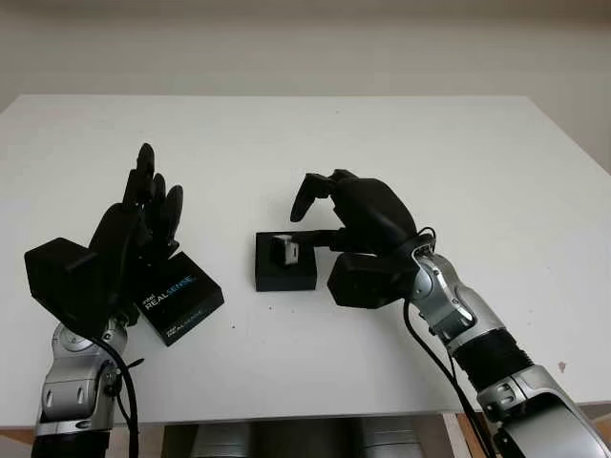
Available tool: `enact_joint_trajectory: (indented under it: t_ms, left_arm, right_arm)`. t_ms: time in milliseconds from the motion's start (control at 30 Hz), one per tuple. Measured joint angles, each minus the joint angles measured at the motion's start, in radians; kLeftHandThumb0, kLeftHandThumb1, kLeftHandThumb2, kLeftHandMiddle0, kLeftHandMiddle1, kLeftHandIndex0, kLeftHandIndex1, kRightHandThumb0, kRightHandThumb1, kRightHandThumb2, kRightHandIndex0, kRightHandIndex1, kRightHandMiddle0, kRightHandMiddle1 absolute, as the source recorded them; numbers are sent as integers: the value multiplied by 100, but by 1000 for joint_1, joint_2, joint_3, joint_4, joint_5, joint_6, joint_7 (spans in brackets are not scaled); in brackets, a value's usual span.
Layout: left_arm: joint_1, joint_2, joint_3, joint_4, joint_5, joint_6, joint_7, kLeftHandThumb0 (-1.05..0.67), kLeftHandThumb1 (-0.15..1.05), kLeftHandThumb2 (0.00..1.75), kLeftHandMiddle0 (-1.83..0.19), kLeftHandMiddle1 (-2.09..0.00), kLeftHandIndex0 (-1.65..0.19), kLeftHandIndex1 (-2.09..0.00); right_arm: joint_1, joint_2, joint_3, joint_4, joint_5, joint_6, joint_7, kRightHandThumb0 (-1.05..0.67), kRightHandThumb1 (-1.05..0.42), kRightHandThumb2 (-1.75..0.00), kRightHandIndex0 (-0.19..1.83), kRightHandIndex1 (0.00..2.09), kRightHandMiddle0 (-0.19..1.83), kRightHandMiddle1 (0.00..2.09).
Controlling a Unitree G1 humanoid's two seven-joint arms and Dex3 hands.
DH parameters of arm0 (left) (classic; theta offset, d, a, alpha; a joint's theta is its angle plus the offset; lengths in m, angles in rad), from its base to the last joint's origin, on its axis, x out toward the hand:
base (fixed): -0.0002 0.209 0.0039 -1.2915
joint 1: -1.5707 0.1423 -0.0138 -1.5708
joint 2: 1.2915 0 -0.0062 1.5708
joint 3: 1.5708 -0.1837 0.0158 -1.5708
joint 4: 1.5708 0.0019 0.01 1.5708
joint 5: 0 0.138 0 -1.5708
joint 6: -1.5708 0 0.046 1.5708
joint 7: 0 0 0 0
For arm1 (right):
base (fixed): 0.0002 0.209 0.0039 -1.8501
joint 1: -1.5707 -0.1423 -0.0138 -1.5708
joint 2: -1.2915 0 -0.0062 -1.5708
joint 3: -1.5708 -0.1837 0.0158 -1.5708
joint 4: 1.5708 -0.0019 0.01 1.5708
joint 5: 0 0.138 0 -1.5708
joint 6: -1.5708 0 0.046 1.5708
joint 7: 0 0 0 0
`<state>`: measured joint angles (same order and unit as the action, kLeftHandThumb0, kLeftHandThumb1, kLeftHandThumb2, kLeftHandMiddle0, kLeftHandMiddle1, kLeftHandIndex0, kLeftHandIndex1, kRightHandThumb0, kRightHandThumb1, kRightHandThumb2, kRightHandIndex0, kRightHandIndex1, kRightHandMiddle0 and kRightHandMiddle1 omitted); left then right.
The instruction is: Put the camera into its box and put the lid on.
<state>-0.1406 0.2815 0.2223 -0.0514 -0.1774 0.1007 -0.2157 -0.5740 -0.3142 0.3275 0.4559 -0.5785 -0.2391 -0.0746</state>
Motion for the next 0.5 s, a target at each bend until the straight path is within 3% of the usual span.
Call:
enact_joint_trajectory:
  t_ms: [500]
  left_arm:
    - [0, 0, 1, 0, 0, 5, 1, -73, 105, 53, 19, 0, 19, 0]
  right_arm:
    - [2, 2, -24, -21, 53, 12, 73, -43, -99, -5, 24, 77, 39, 150]
